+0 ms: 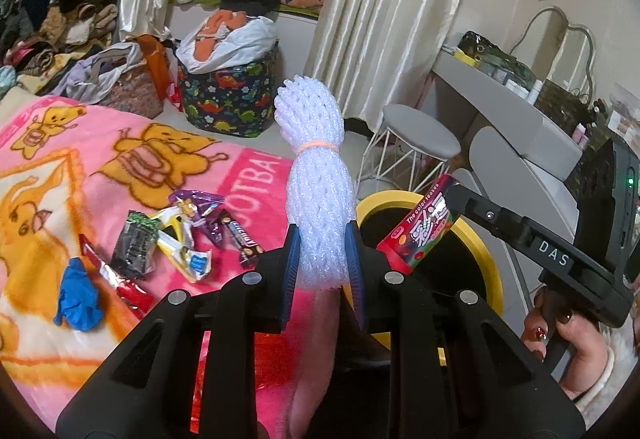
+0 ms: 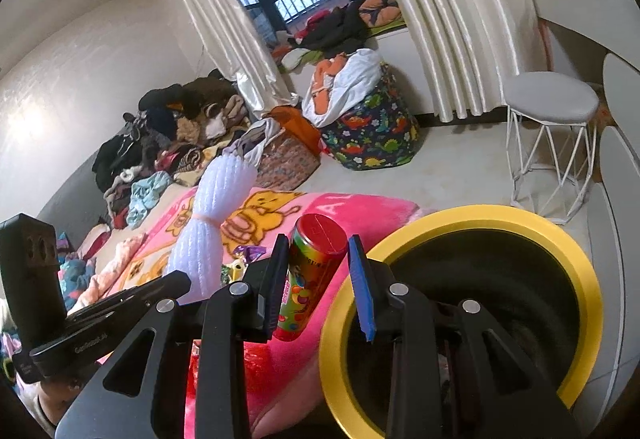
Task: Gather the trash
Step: 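Carry the foam net and red can over the yellow bin and release both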
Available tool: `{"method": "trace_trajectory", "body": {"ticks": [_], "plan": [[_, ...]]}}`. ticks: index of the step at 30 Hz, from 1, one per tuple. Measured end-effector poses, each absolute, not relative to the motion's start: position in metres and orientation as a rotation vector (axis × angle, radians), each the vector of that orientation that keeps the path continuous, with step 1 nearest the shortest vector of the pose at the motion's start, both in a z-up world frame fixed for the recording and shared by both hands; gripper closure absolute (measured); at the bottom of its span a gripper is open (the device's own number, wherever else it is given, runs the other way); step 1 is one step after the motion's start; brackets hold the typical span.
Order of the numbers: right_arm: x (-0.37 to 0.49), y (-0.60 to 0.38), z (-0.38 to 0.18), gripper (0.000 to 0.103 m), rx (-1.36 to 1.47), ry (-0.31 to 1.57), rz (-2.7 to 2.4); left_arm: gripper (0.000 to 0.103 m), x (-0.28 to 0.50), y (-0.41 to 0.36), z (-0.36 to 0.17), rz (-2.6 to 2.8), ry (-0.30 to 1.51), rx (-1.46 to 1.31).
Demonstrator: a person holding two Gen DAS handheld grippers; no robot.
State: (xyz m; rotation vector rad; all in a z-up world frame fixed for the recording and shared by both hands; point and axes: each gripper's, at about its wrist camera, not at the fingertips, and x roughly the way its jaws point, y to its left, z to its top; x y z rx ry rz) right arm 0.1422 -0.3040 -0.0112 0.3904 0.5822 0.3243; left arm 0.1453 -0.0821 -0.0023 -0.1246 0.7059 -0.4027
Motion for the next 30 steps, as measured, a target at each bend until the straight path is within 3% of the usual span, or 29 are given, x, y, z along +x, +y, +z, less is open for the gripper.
{"method": "trace_trajectory", "body": {"ticks": [30], "plan": [[0.127, -0.359, -0.031, 0.074, 0.458, 0.583, 0.175, 0.086, 0.139, -0.148, -0.017, -0.507, 0.757, -0.04]]}}
